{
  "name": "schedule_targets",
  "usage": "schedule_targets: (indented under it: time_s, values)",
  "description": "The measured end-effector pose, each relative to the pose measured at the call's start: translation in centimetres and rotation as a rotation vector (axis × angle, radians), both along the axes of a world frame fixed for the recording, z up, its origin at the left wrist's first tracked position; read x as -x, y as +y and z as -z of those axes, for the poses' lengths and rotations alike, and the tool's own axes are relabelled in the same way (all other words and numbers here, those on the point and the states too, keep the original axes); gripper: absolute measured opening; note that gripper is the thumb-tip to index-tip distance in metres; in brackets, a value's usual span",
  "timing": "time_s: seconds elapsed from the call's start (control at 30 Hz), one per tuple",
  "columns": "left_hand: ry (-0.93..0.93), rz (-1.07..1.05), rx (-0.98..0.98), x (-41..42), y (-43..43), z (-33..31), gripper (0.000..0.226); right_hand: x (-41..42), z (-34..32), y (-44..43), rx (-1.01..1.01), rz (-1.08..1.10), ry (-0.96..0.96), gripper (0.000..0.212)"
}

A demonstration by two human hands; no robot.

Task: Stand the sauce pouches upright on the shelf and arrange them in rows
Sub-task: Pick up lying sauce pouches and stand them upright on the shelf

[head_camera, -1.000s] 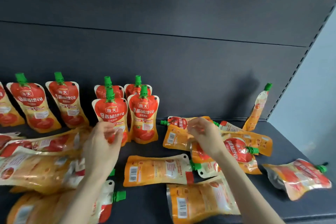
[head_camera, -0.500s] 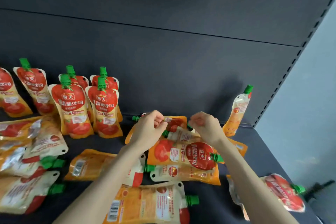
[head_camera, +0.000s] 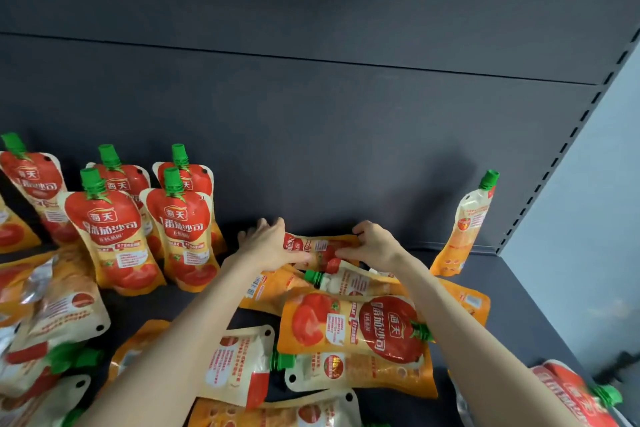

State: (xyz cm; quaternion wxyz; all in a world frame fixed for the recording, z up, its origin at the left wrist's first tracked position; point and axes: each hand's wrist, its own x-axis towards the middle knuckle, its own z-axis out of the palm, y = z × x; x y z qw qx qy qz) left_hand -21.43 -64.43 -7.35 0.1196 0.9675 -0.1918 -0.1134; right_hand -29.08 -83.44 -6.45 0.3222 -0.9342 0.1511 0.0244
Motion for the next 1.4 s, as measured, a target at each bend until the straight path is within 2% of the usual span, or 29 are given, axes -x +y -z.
schedule_targets:
  time_s: [0.1,0.27,0.37,0.5,0.6,0.63,0.7,0.77,0.83,0.9,1.1,1.2,1.3,1.4]
  values:
    - [-0.077,-0.050,0.080,-0.1,0.1,-0.1,0.096,0.2,0.1,-0.1,-0.038,-0.017,-0.115,0.065]
    - [-0.386,-0.049,0.198,1.0,0.0,-2.5,0.059,0.9,-0.9,-0.3,-0.091,-0.046,-0.267,0.032]
    - [-0.438,-0.017,0.407,1.7,0.1,-4.3,0.047,1.4,-1.8,-0.7,-0.150,-0.062,-0.325,0.030]
    - [-0.376,0.076,0.689,2.6,-0.7,-5.7,0.060,2.5,-3.6,-0.7,-0.157,-0.133,-0.342,0.033]
    - [-0.512,-0.003,0.702,3.7,-1.4,-4.8,0.079,3.8,-4.3,-1.4,-0.115,-0.099,-0.395,0.018]
    - [-0.545,-0.044,0.688,4.2,-1.4,-3.9,0.079,4.3,-4.3,-1.8,-0.093,-0.073,-0.400,0.017]
    - [-0.436,-0.048,0.641,5.2,-1.0,-2.1,0.065,5.3,-4.2,-2.8,-0.055,-0.038,-0.375,0.014]
    - [-0.144,0.046,0.465,5.5,-0.7,-0.9,0.052,6.0,-3.7,-3.4,-0.022,-0.028,-0.337,0.016]
    - [0.078,0.187,0.268,5.4,-0.7,-0.8,0.051,6.5,-3.0,-3.5,-0.046,-0.010,-0.316,0.020]
    - [0.167,0.253,0.216,5.1,-0.9,-1.3,0.046,6.9,-2.6,-3.3,-0.097,0.002,-0.313,0.020]
    - [0.273,0.279,0.368,4.7,-1.0,-1.6,0.031,7.6,-2.5,-3.3,-0.164,0.030,-0.356,0.022]
    - [0.254,0.220,0.564,5.3,-1.0,-1.9,0.023,8.0,-2.7,-3.3,-0.222,0.035,-0.392,0.022]
    - [0.207,0.140,0.771,5.9,-0.8,-2.8,0.021,8.5,-3.3,-2.9,-0.361,0.069,-0.435,0.021]
    - [0.094,0.083,1.010,6.0,-0.2,-4.7,0.014,8.9,-3.5,-2.5,-0.450,0.084,-0.473,0.019]
